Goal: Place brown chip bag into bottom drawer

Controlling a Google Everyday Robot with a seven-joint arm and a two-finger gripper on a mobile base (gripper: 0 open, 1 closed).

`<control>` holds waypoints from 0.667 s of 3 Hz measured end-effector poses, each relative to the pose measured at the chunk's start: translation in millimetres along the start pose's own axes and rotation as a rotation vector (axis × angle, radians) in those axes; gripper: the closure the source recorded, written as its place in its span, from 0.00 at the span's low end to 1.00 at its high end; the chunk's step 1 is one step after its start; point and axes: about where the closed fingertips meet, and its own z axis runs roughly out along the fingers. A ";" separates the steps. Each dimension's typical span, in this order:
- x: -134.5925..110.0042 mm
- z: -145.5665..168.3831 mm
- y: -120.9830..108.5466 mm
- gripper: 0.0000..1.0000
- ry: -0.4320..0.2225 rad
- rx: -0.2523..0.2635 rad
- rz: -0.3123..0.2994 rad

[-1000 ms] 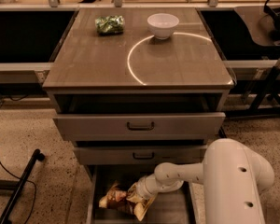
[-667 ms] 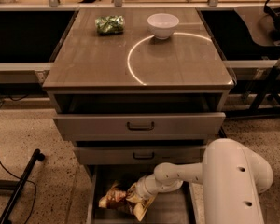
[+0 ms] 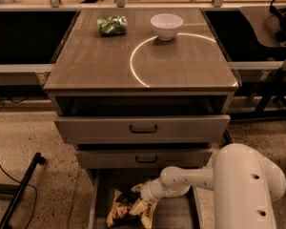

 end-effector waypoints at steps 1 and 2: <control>-6.2 -19.7 3.3 0.00 -0.041 -0.017 -0.020; -9.8 -55.7 16.5 0.00 -0.062 -0.042 -0.040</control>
Offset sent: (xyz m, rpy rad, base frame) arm -0.0258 -0.0641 0.0944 0.0921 -0.0110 0.0846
